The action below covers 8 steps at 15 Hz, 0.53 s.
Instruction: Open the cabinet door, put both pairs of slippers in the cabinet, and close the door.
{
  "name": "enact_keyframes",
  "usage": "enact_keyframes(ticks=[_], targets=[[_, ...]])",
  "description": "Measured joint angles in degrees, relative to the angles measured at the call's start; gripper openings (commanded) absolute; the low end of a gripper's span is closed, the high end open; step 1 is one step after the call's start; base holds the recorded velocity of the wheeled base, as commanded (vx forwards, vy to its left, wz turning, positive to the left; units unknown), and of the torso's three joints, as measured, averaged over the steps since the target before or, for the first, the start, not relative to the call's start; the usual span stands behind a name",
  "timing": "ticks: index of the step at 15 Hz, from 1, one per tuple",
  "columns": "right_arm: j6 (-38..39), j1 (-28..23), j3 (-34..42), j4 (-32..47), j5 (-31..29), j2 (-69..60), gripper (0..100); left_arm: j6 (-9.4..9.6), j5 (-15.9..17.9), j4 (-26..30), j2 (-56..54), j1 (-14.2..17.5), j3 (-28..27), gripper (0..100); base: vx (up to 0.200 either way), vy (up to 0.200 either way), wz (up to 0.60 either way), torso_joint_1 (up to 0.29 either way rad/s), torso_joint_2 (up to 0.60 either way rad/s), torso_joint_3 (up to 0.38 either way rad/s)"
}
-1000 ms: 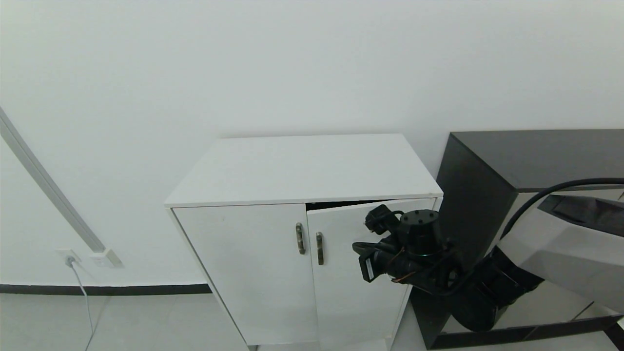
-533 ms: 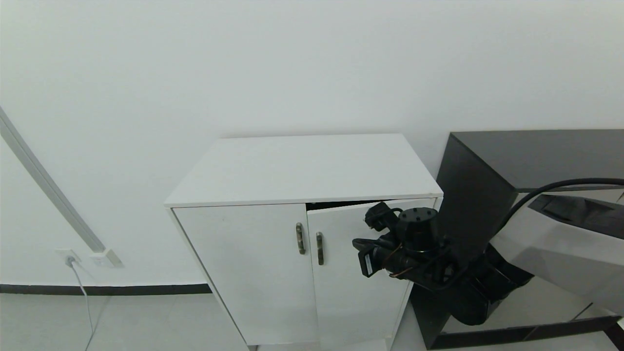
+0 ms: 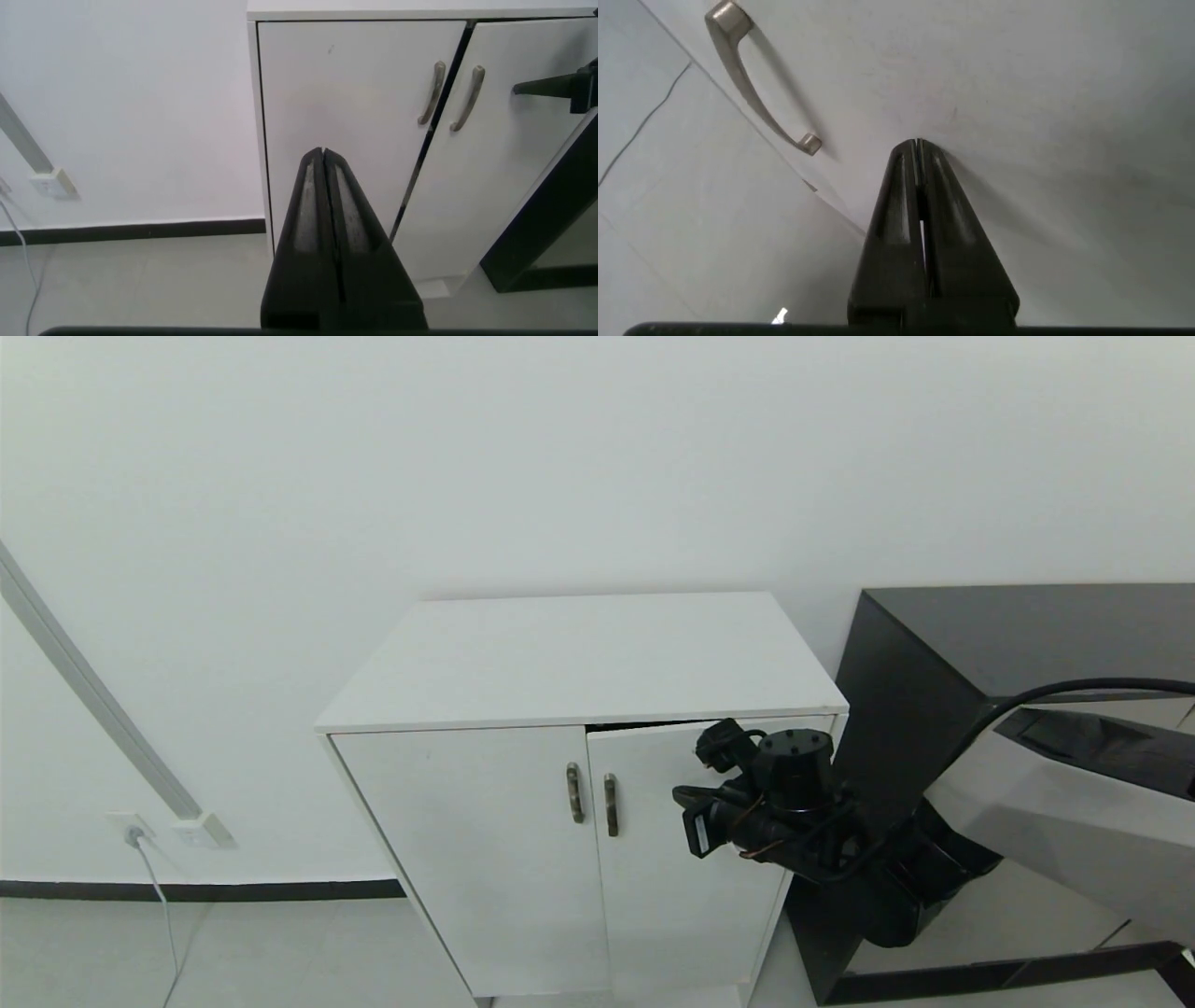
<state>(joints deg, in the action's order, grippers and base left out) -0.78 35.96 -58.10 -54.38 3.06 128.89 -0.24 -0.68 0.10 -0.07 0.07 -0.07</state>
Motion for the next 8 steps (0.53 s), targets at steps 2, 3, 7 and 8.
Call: enact_keyframes(ticks=[2, 3, 7, 8], targets=[[-0.01, -0.13, -0.39, 0.00, 0.00, 0.41, 0, 0.00, 0.00, 0.00, 0.00, 0.00, -0.02, 0, 0.000, 0.000, 0.00, 0.000, 0.00, 0.000], [-0.01, -0.24, -0.50, 0.02, 0.00, 0.60, 0, 0.00, 0.00, 0.00, 0.00, 0.00, -0.02, 0, 0.000, 0.000, 0.00, 0.000, 0.00, 0.000], [-0.01, -0.49, -0.83, 0.02, 0.00, 0.83, 0, 0.00, 0.02, 0.00, 0.00, 0.00, 0.00, 0, 0.000, 0.000, 0.00, 0.000, 0.00, 0.000], [0.00, -0.60, -1.05, 0.00, -0.02, 0.88, 0, 0.02, 0.02, 0.00, 0.00, 0.00, 0.00, 0, 0.000, 0.000, 0.00, 0.000, 0.00, 0.000]])
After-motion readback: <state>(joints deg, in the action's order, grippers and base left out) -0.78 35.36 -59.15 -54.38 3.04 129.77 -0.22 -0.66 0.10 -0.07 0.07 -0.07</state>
